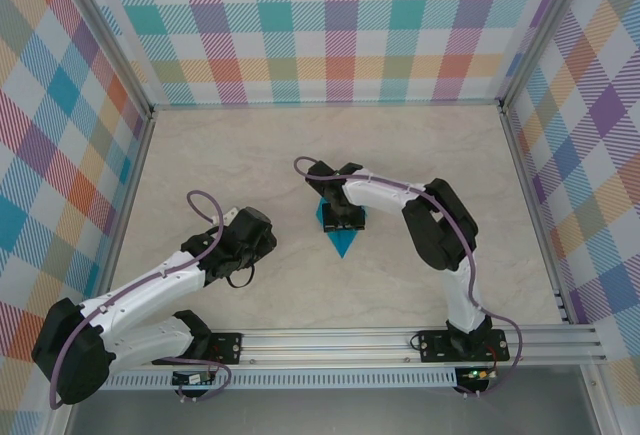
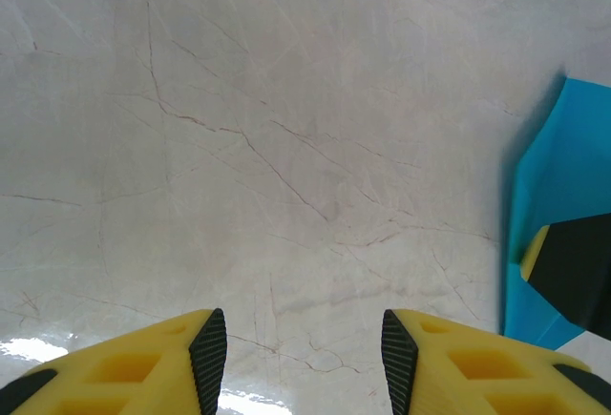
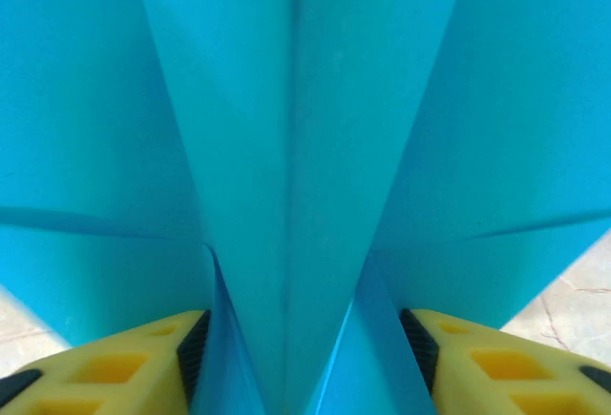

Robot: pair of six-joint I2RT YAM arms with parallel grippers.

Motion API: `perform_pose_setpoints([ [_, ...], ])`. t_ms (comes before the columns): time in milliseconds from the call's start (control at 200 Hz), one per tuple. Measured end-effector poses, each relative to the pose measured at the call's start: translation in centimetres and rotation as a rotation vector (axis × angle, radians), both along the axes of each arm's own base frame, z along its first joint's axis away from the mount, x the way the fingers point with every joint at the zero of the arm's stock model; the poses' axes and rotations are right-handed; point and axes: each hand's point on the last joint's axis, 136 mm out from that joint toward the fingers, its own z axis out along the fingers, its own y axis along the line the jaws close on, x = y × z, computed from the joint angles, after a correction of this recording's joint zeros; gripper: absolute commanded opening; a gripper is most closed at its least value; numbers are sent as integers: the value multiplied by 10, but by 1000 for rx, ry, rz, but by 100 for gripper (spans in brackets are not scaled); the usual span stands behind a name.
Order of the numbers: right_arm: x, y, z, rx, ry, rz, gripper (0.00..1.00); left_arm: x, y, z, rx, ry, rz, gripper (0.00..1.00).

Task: Fold a paper plane with a square sheet of paper (pick it up from the middle)
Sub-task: Move a paper plane to the center of the table, then reset both arms

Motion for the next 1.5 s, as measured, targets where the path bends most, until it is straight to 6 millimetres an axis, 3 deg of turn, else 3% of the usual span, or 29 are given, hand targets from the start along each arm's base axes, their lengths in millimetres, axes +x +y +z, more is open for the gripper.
perform_pose_setpoints([
  [145,-1,-1,35,56,-58,16,70,0,2,1,28,-7,-20,50],
  [250,-2,-5,83,130,-159,22,84,4,7,8,67,-25,-29,52],
  [355,-1,-23,136,168,-310,11,94,11,19,16,124,-49,-17,57],
  [445,1,-54,173,151,-462,-33,97,19,39,19,200,-66,7,71],
  [545,8,-119,191,57,-615,-148,100,28,72,25,323,-93,53,87],
  [635,16,-181,184,-63,-707,-235,100,38,105,33,430,-116,108,92],
  [730,21,-239,151,-211,-710,-298,100,46,140,36,516,-105,183,94],
  [805,22,-268,121,-294,-647,-310,100,54,159,36,577,-95,202,95],
  [870,30,-281,99,-307,-618,-306,100,63,169,32,617,-108,202,95],
  [1035,55,-283,53,-208,-629,-257,100,78,176,1,676,-124,129,97],
  [1195,82,-258,38,-101,-726,-109,100,92,167,-30,668,-200,40,97],
  [1280,84,-250,36,-11,-782,-51,100,102,161,-30,651,-285,16,97],
  [1500,79,-256,37,126,-895,-25,100,139,156,-15,623,-482,-23,96],
])
